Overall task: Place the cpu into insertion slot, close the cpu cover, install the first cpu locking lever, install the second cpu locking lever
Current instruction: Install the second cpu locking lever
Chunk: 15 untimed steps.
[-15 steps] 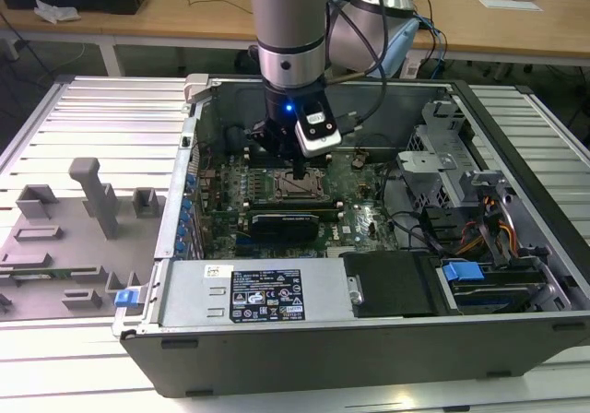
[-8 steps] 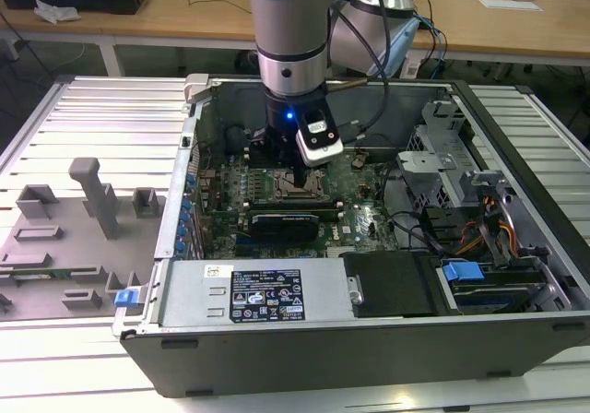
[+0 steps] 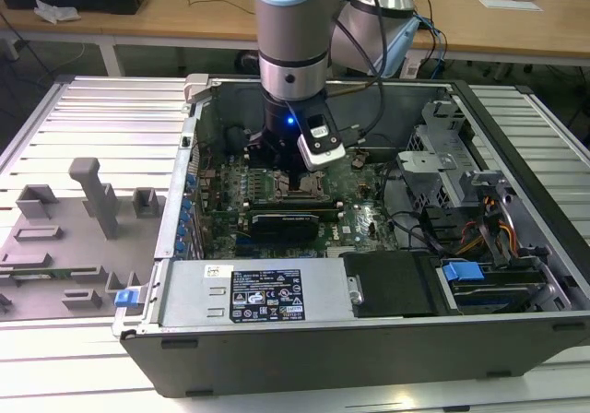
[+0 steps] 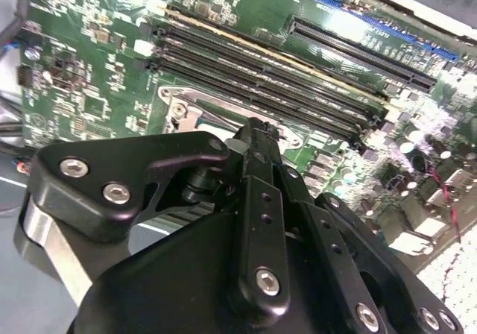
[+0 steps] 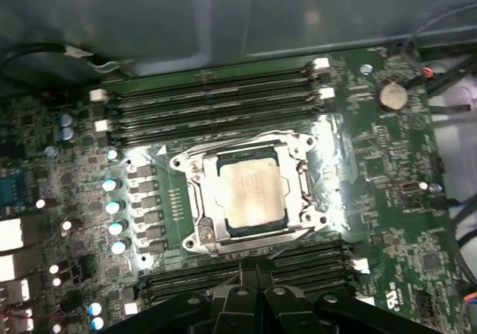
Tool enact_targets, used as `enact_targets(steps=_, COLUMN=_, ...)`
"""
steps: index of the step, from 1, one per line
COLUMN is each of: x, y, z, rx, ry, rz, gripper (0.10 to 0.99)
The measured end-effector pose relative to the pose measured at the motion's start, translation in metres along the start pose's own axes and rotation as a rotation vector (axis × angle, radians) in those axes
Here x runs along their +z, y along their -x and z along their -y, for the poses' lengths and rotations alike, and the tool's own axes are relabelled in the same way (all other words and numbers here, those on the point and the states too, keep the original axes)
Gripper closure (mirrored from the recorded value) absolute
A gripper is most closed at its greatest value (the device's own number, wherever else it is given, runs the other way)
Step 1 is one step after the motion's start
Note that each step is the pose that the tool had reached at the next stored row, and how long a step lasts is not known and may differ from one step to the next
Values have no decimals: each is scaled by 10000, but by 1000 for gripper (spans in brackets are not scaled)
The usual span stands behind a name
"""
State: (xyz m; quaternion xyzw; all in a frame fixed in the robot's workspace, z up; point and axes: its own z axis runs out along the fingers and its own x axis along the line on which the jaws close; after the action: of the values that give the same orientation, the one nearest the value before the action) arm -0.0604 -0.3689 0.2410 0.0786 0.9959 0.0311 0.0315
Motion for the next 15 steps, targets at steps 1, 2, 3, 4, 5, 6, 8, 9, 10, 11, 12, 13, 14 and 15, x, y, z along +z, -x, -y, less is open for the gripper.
enact_targets(steps=1, x=0, y=0, z=0, rx=-5, ry=-8, rz=-32, gripper=980)
enact_targets(steps=2, x=0, y=0, z=0, rx=-5, ry=-8, rz=-32, gripper=980)
enact_targets(steps=3, x=0, y=0, z=0, rx=-5, ry=-7, rz=-32, gripper=980)
enact_targets(steps=4, x=0, y=0, z=0, rx=-5, ry=-7, rz=-32, gripper=980)
enact_targets(steps=5, x=0, y=0, z=0, rx=-5, ry=-7, rz=-32, gripper=980)
enact_targets(steps=6, x=1, y=-4, z=1, rx=-7, ry=-6, rz=-32, gripper=980)
enact_targets(steps=8, x=9, y=-23, z=4, rx=-10, ry=-5, rz=-32, gripper=980)
enact_targets(steps=9, x=15, y=-35, z=6, rx=-15, ry=-5, rz=-32, gripper=980)
enact_targets(steps=10, x=26, y=-58, z=11, rx=-27, ry=-6, rz=-34, gripper=980)
enact_targets(steps=11, x=34, y=-69, z=13, rx=-35, ry=-4, rz=-33, gripper=980)
enact_targets(steps=12, x=39, y=-75, z=14, rx=-38, ry=-4, rz=-34, gripper=980)
enact_targets(steps=13, x=44, y=-82, z=16, rx=-43, ry=-5, rz=-35, gripper=980)
enact_targets(steps=14, x=47, y=-88, z=17, rx=-46, ry=-6, rz=-35, gripper=980)
enact_targets(steps=15, x=53, y=-96, z=19, rx=-50, ry=-4, rz=-35, gripper=980)
